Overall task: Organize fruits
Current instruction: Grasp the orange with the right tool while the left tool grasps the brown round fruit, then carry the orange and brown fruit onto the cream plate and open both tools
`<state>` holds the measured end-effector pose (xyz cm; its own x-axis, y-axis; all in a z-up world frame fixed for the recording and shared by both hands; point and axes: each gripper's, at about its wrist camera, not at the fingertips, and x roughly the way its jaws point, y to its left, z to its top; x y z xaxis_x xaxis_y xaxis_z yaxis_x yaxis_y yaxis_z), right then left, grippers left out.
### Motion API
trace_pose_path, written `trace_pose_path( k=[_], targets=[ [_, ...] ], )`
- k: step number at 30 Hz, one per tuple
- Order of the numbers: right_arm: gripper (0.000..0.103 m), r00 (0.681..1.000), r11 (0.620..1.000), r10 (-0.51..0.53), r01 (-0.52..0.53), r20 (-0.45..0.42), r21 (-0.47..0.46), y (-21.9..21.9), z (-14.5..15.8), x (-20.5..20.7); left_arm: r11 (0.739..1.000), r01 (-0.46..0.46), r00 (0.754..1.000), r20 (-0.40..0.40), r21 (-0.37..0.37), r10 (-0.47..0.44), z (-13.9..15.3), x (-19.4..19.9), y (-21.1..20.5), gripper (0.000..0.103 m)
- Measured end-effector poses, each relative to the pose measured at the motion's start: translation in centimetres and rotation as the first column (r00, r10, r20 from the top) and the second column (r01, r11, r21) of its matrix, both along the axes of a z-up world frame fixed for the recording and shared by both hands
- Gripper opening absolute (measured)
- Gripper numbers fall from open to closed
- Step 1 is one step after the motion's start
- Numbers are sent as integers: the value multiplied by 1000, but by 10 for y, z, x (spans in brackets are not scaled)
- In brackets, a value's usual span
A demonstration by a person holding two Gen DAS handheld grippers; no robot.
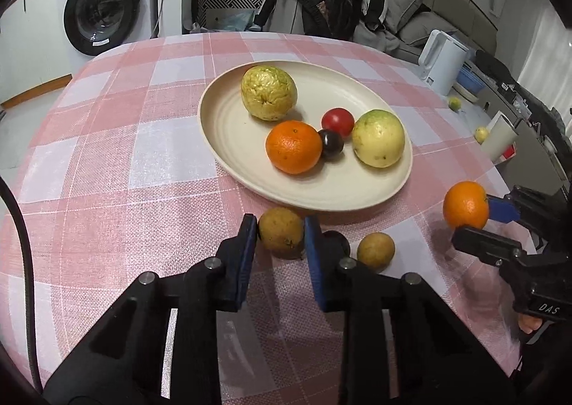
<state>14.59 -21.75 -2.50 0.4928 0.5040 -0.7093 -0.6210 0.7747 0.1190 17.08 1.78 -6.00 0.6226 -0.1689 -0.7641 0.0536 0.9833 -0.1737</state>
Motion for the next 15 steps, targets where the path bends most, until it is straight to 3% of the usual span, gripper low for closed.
trace_pose_path(
  k=[5,15],
  targets=[
    [40,1000,1000,5,-5,1,-3,3,0,-3,999,-4,1000,3,35,4,1,-6,0,24],
    [40,1000,1000,-1,1,1,-4,3,-2,-2,999,-18,1000,18,27,18,4,-18,6,24]
  ],
)
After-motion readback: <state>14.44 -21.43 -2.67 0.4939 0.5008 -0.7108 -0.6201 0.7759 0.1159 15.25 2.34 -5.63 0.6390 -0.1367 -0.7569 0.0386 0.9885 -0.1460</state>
